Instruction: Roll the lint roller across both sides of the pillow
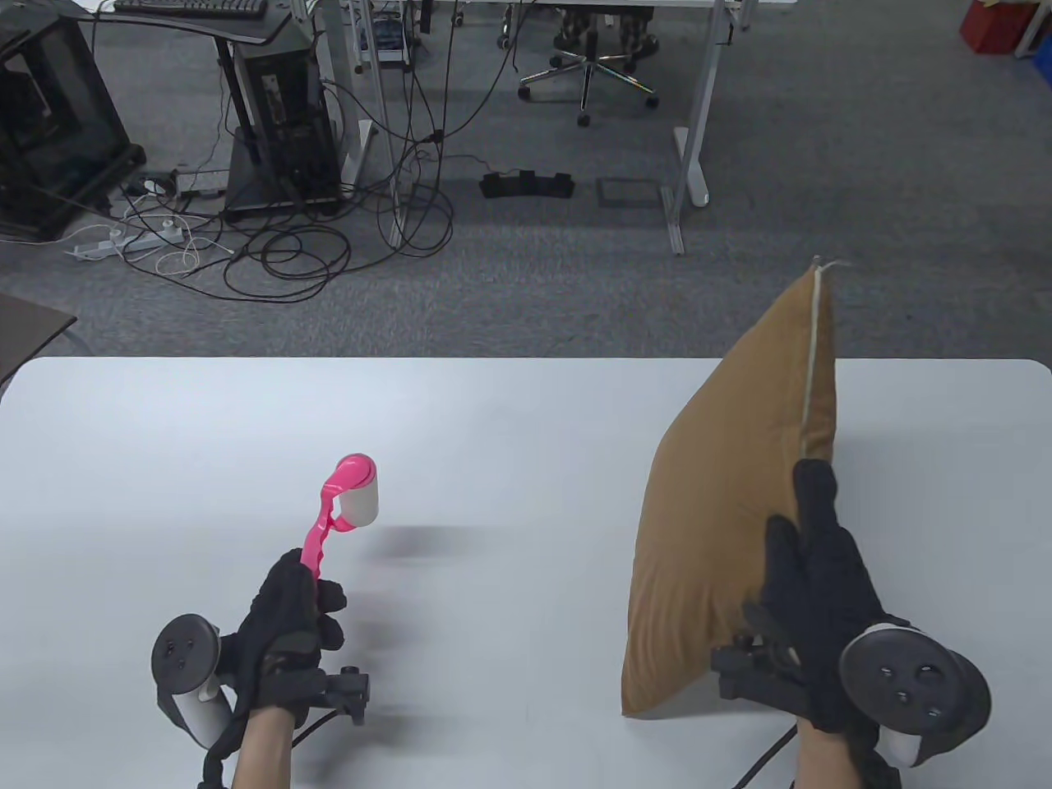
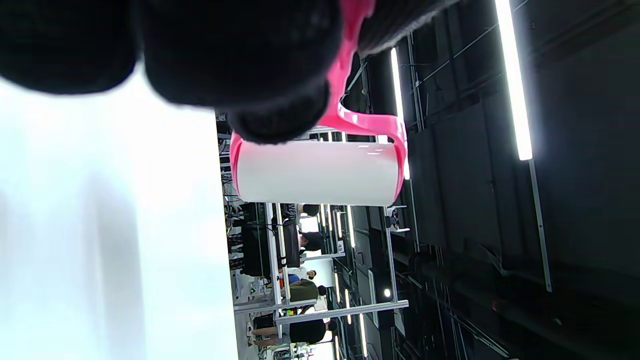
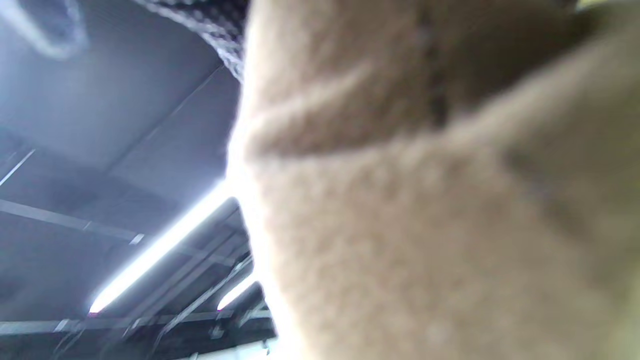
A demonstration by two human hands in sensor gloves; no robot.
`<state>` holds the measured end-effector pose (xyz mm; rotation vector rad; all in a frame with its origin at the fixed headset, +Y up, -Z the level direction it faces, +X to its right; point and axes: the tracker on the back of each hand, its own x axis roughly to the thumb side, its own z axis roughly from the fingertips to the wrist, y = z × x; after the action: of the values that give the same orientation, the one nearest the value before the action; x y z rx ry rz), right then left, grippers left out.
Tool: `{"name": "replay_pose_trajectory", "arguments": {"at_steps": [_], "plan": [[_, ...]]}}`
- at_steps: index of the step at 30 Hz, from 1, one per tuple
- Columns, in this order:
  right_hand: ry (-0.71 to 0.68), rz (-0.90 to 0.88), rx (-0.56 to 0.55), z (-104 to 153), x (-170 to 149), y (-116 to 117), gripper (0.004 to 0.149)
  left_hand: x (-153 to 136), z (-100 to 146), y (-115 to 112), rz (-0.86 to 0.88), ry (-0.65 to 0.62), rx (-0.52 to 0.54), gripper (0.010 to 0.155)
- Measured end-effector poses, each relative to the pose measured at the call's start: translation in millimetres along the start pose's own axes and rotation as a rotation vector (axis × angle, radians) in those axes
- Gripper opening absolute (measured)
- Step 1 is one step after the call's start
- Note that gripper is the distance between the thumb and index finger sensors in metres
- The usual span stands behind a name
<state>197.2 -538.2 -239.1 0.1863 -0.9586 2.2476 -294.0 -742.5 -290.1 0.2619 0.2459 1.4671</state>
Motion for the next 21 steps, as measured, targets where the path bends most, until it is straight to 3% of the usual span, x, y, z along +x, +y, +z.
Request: {"name": "replay_pose_trajectory", "arguments": {"at_steps": [5, 10, 14, 21], "plan": [[-0.087, -0.097, 0.235, -6.3, 45.0, 65.9, 0.054, 0.6, 0.9, 5.2, 0.020, -0.008, 0.036, 0.064], [-0.173, -0.136, 0.334, -1.9, 69.2, 136.8, 0.052, -0.2, 1.8, 23.3, 0.124, -0.024, 0.131, 0.064], [-0.202, -0.146, 0.450, 17.7, 84.6, 189.1, 0.052, -1.4, 1.7, 34.5, 0.166, -0.025, 0.184, 0.064], [-0.311, 0.062, 0.704, 66.8, 108.0, 273.6, 0.052, 1.2, 1.8, 33.2, 0.120, -0.055, 0.181, 0.064]]}}
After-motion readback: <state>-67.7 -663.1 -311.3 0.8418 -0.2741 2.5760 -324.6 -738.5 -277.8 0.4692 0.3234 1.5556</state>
